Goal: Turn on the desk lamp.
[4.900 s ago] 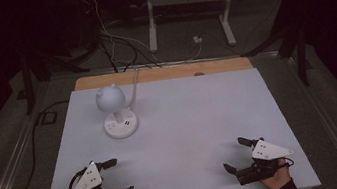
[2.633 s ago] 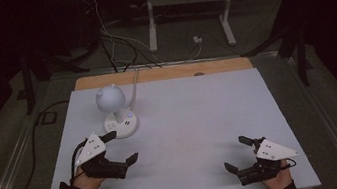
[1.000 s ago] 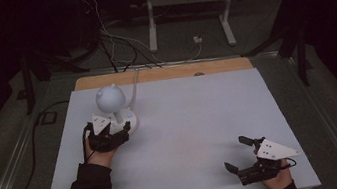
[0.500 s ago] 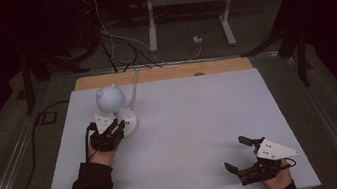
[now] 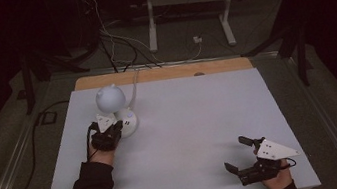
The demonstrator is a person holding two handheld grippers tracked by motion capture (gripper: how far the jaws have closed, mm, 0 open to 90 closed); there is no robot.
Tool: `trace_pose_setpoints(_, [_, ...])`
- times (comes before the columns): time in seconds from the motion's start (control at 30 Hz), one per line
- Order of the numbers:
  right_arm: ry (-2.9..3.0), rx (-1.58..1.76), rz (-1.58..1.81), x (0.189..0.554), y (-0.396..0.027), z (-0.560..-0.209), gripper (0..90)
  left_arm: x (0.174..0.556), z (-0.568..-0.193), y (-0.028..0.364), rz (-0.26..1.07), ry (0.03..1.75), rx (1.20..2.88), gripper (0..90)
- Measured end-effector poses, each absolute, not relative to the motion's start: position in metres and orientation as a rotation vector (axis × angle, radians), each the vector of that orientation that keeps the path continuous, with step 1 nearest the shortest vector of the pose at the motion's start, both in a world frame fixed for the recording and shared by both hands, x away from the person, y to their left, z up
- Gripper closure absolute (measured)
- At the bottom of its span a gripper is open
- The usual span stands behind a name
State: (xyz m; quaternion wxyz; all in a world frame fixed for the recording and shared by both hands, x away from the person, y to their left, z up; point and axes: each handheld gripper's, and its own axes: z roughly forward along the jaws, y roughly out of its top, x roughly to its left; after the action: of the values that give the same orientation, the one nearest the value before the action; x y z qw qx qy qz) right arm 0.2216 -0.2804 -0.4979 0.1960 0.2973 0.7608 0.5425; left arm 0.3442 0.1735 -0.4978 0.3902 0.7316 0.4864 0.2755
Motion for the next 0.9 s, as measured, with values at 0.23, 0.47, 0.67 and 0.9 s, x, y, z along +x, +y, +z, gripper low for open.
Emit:
trace_pose_setpoints(0.23, [2.133,0.833,1.516,0.221,-0.280,-0.498,0.0,0.346,-0.502,0.174,0.687,1.226,1.890,90.0])
trace_pose_setpoints(0.47, [2.133,0.829,1.515,0.221,-0.280,-0.498,0.0,0.348,-0.506,0.175,0.677,1.236,1.904,90.0])
trace_pose_setpoints(0.67, [2.135,0.829,1.513,0.221,-0.280,-0.498,0.0,0.349,-0.508,0.175,0.675,1.236,1.912,90.0])
trace_pose_setpoints(0.9, [2.137,0.835,1.516,0.222,-0.280,-0.498,0.0,0.350,-0.510,0.173,0.668,1.228,1.934,90.0])
